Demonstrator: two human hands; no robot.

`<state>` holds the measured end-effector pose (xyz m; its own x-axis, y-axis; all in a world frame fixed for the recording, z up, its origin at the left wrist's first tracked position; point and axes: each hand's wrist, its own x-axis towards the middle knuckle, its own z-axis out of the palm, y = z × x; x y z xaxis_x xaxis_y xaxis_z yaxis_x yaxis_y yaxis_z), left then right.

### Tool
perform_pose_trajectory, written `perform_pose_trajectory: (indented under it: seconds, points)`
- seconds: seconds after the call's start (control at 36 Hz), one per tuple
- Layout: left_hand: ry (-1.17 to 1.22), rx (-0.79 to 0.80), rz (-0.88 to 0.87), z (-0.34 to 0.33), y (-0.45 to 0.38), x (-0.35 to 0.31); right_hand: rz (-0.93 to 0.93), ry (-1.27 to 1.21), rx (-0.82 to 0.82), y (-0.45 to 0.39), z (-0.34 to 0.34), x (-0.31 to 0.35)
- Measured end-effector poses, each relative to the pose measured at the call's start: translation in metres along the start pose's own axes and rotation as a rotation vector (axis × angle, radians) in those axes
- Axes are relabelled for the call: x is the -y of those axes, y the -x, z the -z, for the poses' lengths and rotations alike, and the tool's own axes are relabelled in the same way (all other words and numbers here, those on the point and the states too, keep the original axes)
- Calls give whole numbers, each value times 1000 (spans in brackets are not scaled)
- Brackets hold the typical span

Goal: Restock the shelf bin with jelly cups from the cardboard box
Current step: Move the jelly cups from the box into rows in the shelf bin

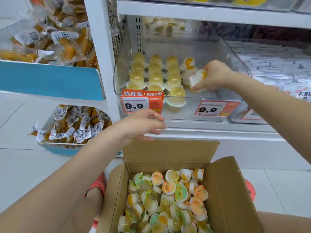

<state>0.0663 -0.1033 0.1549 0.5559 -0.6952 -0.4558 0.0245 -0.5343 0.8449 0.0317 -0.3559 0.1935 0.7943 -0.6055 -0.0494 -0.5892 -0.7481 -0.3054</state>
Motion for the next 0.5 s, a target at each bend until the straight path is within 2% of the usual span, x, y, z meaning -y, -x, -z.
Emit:
perform_pose_trajectory:
  seconds: [0.11, 0.5]
  points:
    - [-40, -114, -35, 4, -12, -1, 0, 60, 26, -15, -26, -7]
    - [-28, -103, -38, 2, -21, 3, 111, -117, -12, -24, -39, -20]
